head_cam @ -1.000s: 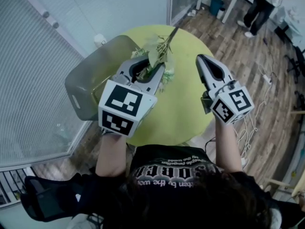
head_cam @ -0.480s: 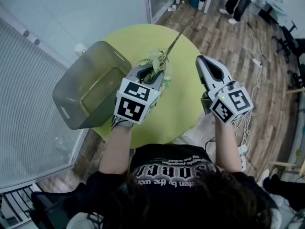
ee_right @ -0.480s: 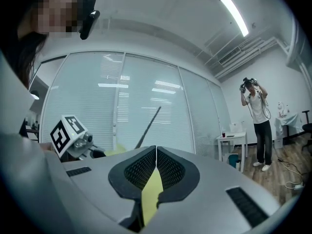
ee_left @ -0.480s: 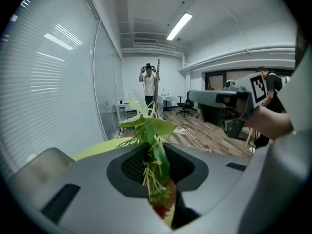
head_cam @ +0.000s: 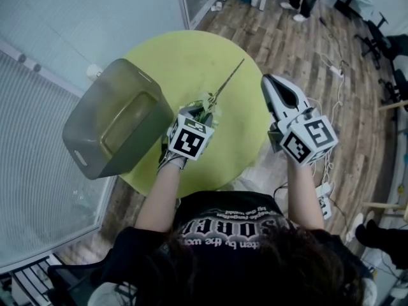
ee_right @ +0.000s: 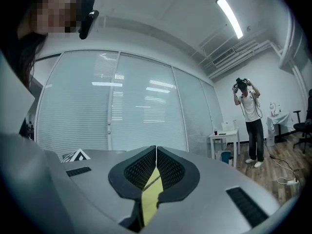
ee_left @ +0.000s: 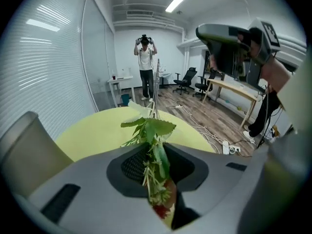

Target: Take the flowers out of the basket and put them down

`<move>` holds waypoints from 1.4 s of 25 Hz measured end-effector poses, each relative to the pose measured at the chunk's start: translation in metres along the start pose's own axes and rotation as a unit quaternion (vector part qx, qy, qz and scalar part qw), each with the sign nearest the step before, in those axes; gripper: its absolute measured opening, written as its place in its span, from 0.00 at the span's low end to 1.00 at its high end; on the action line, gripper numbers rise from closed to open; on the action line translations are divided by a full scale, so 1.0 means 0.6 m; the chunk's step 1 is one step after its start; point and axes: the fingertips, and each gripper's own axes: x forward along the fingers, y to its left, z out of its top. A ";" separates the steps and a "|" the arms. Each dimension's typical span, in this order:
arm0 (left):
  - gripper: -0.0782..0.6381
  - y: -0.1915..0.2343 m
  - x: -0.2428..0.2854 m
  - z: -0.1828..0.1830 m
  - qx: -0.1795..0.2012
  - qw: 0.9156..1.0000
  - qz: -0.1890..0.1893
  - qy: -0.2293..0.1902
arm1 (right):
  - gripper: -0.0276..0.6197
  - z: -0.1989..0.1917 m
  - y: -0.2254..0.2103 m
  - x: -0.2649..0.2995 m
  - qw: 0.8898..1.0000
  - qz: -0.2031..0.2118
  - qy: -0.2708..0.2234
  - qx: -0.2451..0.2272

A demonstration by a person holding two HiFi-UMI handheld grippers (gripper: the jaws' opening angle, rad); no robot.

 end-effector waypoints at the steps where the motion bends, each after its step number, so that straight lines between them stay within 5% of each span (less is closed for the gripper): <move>1: 0.24 -0.002 0.012 -0.013 0.002 1.000 -0.002 0.010 | 0.09 -0.002 -0.001 -0.001 1.000 -0.002 0.001 0.000; 6: 0.24 -0.009 0.056 -0.057 0.010 0.999 -0.015 0.046 | 0.09 -0.007 -0.007 -0.001 1.000 -0.009 0.006 0.002; 21: 0.41 -0.011 0.138 -0.048 0.067 0.997 -0.013 0.028 | 0.09 -0.014 -0.027 -0.008 1.000 -0.023 0.008 0.004; 28: 0.54 -0.011 0.125 -0.006 0.069 0.997 -0.025 -0.031 | 0.09 -0.022 -0.028 -0.004 1.000 -0.024 0.012 0.006; 35: 0.55 -0.009 0.060 0.068 0.052 0.993 -0.026 -0.104 | 0.09 -0.020 -0.025 -0.004 1.000 -0.023 0.010 0.003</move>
